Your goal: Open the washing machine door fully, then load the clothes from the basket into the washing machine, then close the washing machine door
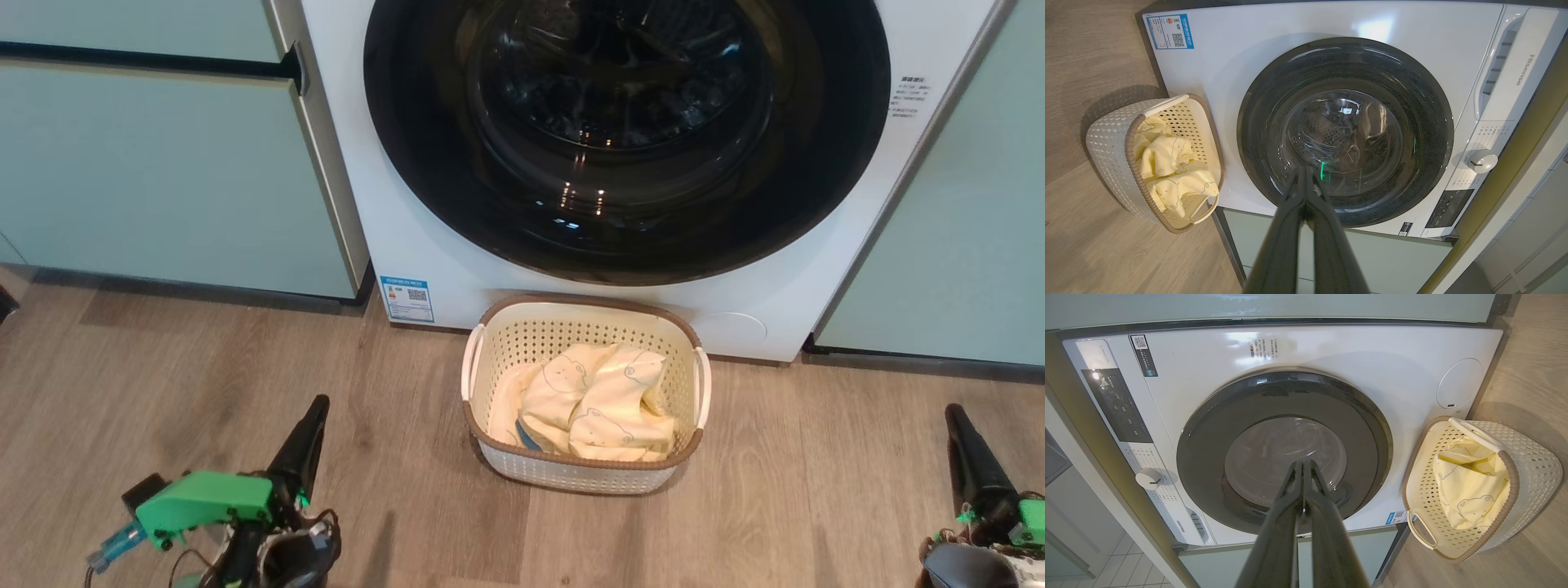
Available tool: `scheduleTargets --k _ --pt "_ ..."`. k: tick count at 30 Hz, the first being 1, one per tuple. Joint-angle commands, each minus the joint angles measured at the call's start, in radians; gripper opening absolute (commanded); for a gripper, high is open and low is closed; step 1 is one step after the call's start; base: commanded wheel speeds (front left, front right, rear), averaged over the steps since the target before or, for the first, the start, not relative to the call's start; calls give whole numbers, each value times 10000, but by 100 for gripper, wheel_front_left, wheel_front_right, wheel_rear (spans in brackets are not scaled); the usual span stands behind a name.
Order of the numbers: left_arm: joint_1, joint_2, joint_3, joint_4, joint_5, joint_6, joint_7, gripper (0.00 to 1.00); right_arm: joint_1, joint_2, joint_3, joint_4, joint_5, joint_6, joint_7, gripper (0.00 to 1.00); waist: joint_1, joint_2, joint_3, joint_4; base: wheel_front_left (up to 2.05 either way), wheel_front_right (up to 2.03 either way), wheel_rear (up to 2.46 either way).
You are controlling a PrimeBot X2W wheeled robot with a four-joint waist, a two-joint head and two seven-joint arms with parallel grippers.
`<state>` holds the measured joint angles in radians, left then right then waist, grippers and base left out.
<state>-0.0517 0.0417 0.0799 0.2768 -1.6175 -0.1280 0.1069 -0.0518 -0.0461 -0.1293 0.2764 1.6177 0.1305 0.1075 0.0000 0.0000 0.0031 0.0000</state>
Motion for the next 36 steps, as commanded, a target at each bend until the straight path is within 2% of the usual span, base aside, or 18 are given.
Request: scheduleTargets --k 1,13,14,19,28,36 --pt "-562 85 338 -320 88 -27 62 0 -561 -41 156 -317 -90 2 57 0 0 0 0 0 0 0 0" --pt "-562 85 338 -320 88 -27 62 0 -561 -41 157 -317 -90 2 57 0 0 0 0 0 0 0 0" --pt "11 -6 -6 38 -4 2 -2 100 8 2 6 40 4 0 -2 100 0 0 0 0 0 0 0" --pt "381 -84 -72 628 -2 4 -4 100 395 107 68 645 3 0 -4 100 0 0 1 0 0 0 0" --pt "155 -71 -168 571 356 1 -297 100 298 95 183 459 -174 0 -298 100 0 0 23 2 0 0 0" --pt "-4 -60 -236 463 948 -1 -533 100 207 86 260 315 -799 0 -534 100 0 0 37 3 0 0 0"
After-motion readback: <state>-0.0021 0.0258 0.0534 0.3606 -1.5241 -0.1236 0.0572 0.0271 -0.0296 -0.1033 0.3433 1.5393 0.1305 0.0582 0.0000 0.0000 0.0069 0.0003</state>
